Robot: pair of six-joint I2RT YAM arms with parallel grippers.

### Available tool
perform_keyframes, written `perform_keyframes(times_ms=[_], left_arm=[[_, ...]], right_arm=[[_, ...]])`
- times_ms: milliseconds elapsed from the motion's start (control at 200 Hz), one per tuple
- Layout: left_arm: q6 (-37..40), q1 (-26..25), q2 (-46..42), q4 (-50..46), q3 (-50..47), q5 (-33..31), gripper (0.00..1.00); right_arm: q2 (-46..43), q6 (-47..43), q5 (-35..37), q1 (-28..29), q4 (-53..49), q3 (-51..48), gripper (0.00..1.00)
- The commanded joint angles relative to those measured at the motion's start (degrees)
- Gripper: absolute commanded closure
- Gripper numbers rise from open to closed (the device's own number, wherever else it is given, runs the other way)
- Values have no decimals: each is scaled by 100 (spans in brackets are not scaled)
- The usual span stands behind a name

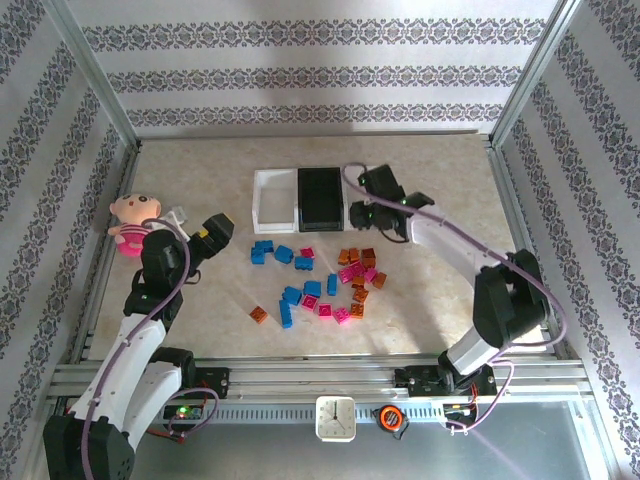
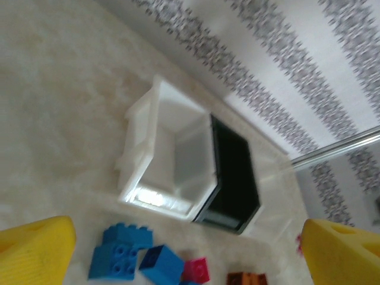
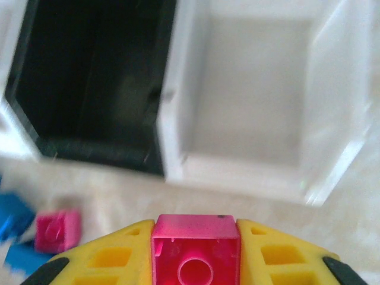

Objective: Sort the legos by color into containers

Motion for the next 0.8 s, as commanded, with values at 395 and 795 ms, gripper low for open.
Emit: perform_keyframes(times_ms=[395, 795], left_arm=[[651, -453, 465, -1473, -9, -529, 7], [1368, -1664, 2764, -695, 616, -1582, 18]], right_arm=[[1629, 68, 294, -410, 87, 1551, 30], [-579, 274, -278, -406, 870, -825, 29]])
